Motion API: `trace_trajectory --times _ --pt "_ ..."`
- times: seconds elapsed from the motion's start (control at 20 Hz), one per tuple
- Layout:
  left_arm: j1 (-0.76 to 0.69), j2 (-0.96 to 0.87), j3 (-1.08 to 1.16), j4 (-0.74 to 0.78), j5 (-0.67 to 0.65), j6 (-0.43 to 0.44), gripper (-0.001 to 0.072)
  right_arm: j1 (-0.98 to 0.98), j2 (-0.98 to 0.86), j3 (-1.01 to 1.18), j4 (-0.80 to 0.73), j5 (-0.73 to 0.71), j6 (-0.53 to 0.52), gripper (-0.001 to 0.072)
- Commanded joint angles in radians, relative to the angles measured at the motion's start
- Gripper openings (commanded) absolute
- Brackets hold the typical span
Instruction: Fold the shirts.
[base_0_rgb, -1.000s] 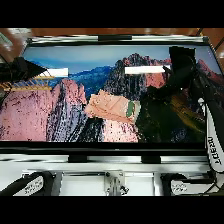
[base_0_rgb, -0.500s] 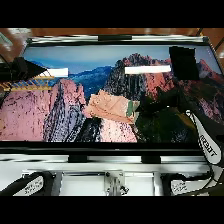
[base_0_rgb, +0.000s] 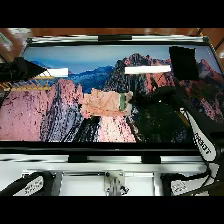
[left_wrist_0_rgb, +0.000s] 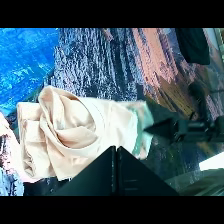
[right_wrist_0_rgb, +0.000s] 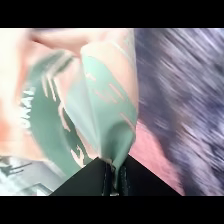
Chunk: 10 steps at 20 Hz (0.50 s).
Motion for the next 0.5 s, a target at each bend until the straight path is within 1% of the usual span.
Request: trace_trajectory --times 0.0,0.15,0.3,0.35,0.45 --pt "0.000 0.000 0.000 0.000 0.000 0.000 0.0041 -0.048 -0.001 0.227 0.047 -0.108 -0.011 0.0059" --pt "0.000 0.000 0.000 0.000 0.000 0.000 0.0042 -0.145 -0.002 0.535 -0.070 -0.116 0.189 0.0059" --pt "0.000 0.000 0.000 0.000 -0.002 0.000 0.0042 -0.288 -0.002 0.757 -0.279 -0.143 0.410 0.0059" --pt "0.000 0.000 0.000 0.000 -0.002 0.000 0.0042 -0.347 -0.002 0.796 -0.282 -0.164 0.464 0.0059" --pt "0.000 0.000 0.000 0.000 0.000 0.001 0.0042 -0.438 -0.002 0.830 -0.218 -0.209 0.472 0.0059"
